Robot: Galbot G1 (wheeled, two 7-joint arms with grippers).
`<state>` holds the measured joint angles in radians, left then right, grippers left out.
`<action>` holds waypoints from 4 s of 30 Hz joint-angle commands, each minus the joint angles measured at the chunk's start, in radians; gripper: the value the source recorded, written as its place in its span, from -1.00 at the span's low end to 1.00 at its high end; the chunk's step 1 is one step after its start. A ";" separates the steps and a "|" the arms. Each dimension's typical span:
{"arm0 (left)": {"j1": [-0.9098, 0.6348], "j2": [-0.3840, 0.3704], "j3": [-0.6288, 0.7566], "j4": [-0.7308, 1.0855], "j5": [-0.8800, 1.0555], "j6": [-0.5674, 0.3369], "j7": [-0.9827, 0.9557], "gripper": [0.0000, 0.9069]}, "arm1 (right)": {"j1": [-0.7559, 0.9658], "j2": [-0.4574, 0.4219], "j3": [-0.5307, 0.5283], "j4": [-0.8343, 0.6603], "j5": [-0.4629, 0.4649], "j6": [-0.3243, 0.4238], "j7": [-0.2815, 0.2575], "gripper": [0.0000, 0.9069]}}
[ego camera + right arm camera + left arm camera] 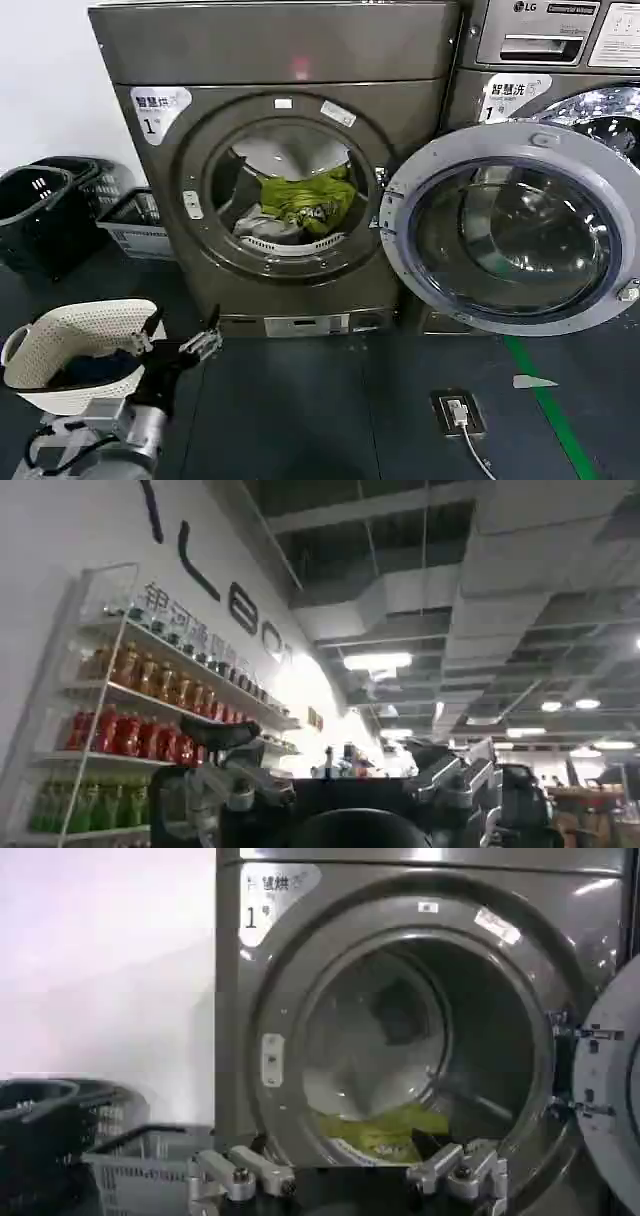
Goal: Grasp the clothes from the dryer.
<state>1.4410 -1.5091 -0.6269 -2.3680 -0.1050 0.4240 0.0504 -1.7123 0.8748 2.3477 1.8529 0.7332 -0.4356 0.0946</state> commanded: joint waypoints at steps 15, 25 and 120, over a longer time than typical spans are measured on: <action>-0.009 -0.004 0.000 0.003 0.002 -0.001 0.005 1.00 | 0.013 0.015 -0.018 0.015 0.000 0.050 -0.061 1.00; -0.015 -0.004 0.003 0.013 0.002 -0.002 0.006 1.00 | 0.017 0.019 -0.023 0.012 -0.001 0.057 -0.065 1.00; -0.035 -0.001 -0.014 0.022 0.002 -0.013 0.010 1.00 | 0.026 0.032 -0.071 0.033 -0.010 0.196 -0.135 1.00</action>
<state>1.4062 -1.5105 -0.6407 -2.3467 -0.1039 0.4109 0.0611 -1.6873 0.9077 2.2768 1.8855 0.7226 -0.2396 -0.0412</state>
